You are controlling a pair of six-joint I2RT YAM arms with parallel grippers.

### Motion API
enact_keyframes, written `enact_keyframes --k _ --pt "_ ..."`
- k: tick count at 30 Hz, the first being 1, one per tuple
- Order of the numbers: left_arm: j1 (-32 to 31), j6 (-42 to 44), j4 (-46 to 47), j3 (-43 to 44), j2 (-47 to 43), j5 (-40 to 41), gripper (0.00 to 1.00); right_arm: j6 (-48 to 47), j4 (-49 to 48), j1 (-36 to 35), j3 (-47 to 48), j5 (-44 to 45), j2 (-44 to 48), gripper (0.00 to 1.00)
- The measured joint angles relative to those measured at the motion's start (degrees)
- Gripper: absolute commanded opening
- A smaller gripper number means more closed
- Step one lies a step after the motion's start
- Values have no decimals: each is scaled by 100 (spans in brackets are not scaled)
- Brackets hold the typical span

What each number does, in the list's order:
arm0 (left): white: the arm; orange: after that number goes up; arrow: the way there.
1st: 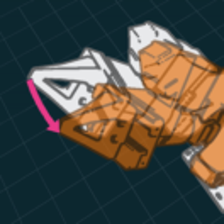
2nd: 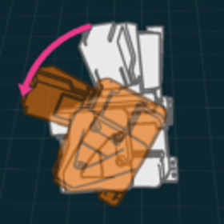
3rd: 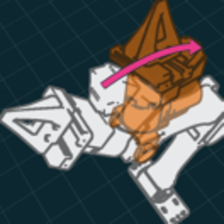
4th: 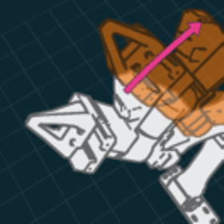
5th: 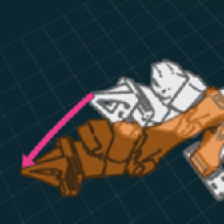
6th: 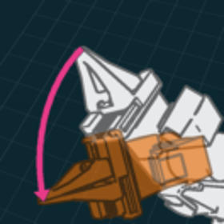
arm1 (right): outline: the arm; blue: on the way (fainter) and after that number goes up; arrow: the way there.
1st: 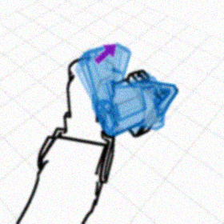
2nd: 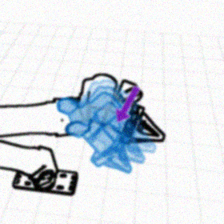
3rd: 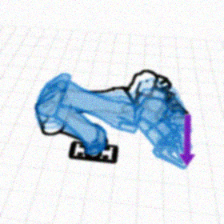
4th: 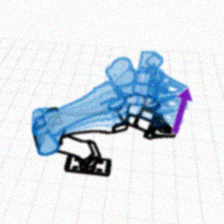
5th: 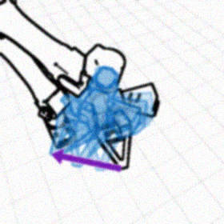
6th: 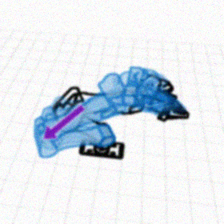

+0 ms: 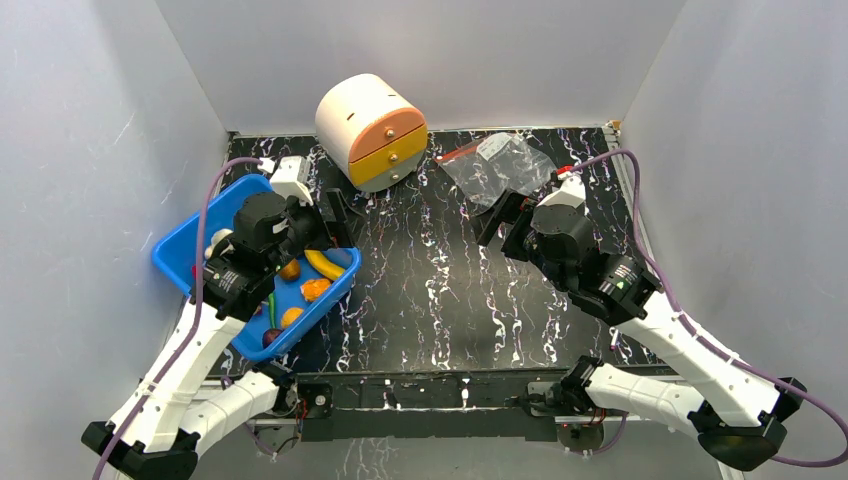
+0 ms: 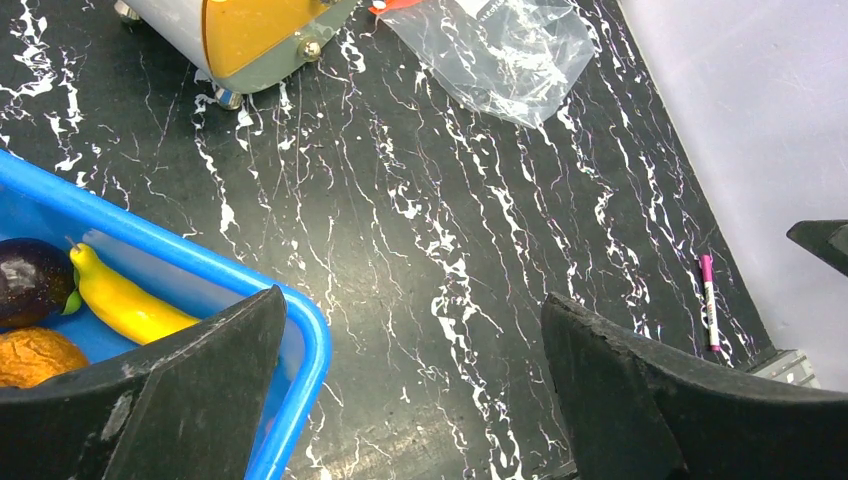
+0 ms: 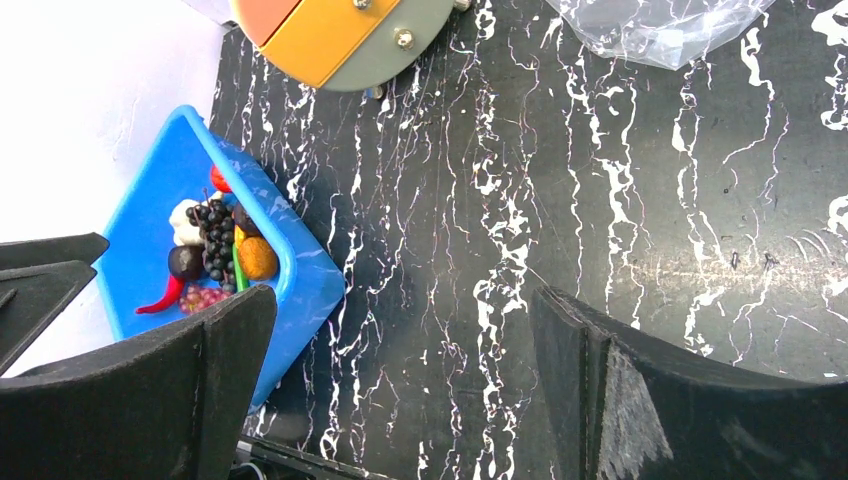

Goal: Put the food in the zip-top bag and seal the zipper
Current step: Pick up the zipper food storage bag at the center of the board.

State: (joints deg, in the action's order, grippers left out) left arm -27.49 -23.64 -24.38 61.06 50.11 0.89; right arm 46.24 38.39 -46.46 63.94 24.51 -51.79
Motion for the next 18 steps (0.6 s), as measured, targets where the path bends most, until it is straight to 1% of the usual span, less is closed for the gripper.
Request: enact_keyframes --k 9,14,18 --pt "0 7 -9 0 0 90 98 20 -13 0 -13 2 11 98" --pt "0 37 -4 -22 0 160 98 -26 -173 0 -118 92 -15 98" --pt "0 68 46 -160 0 177 98 -192 -420 0 -162 299 -166 91"
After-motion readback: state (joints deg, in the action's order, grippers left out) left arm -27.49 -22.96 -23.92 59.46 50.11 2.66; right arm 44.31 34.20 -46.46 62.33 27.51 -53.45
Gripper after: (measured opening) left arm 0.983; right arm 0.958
